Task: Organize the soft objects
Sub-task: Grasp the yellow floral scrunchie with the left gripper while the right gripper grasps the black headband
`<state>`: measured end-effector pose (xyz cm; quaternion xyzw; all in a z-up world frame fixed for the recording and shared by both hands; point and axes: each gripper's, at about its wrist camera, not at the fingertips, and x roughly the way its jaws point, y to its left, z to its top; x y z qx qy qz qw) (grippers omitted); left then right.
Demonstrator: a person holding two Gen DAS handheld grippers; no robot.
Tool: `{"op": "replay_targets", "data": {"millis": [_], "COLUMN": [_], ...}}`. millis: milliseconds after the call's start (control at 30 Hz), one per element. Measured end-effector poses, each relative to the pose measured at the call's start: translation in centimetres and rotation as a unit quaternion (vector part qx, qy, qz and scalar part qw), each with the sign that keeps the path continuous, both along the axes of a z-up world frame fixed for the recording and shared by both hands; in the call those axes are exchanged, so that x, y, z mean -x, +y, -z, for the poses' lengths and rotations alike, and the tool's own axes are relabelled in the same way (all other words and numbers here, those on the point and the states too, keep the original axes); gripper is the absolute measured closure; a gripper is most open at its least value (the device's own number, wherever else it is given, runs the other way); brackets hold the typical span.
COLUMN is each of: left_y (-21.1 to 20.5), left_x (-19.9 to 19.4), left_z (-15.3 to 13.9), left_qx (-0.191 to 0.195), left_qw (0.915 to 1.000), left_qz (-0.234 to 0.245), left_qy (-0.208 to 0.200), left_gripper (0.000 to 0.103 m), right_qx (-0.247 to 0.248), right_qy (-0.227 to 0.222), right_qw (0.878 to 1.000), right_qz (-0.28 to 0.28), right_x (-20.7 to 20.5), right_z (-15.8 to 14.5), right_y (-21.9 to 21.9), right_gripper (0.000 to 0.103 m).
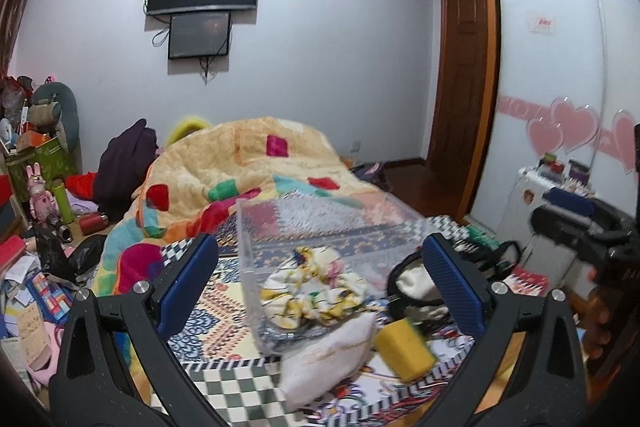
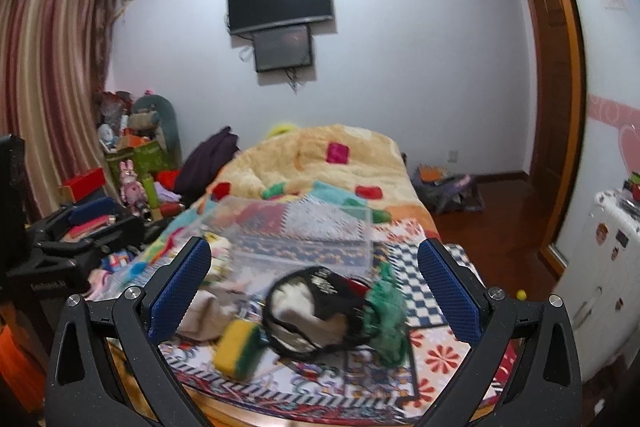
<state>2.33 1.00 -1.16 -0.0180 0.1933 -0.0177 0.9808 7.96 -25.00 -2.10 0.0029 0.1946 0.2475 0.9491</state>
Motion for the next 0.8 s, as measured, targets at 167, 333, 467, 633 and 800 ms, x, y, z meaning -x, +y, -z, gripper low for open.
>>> {"op": "replay_targets", "data": {"millis": [167,333,467,633,800], "left_y": [1.0,1.3,1.3,1.7,1.6], "left_x": [-2.1,-3.7,-4.9,-6.6,-7.3], "left_z": [1.7,3.6,5.0,6.1,6.9], "left_qx": [-0.007,-0.005,-0.002,0.011,0.014], "left_qw": [0.9991,0.9970,0.9948,0.9921,0.9903], "left_qz": [-0.006,-0.001,0.005,0.008,0.021], "left_qy": [0.040,0.078,0.102,0.125,0.136], "left_gripper": [0.007,0.013,0.013,0.016,0.032], "right_qx": [0.005,-0.003,0.007,0.036,0.074], "right_qy": [0.036,0.087,0.097,0.081,0.103], "right_qw": [0.999,0.996,0.995,0.995,0.990], "right_qz": [0.015,0.016,-0.007,-0.040,-0.058], "right_x": [-1.6,-3.1,-3.4,-3.8,-5.4], "right_z": [1.3,2.7,2.9,2.8,3.9], "right_y": [-1.5,-2.2,-1.6,0.5,2.4], "right_gripper": [0.006,0.025,0.035,0.035,0.051]}}
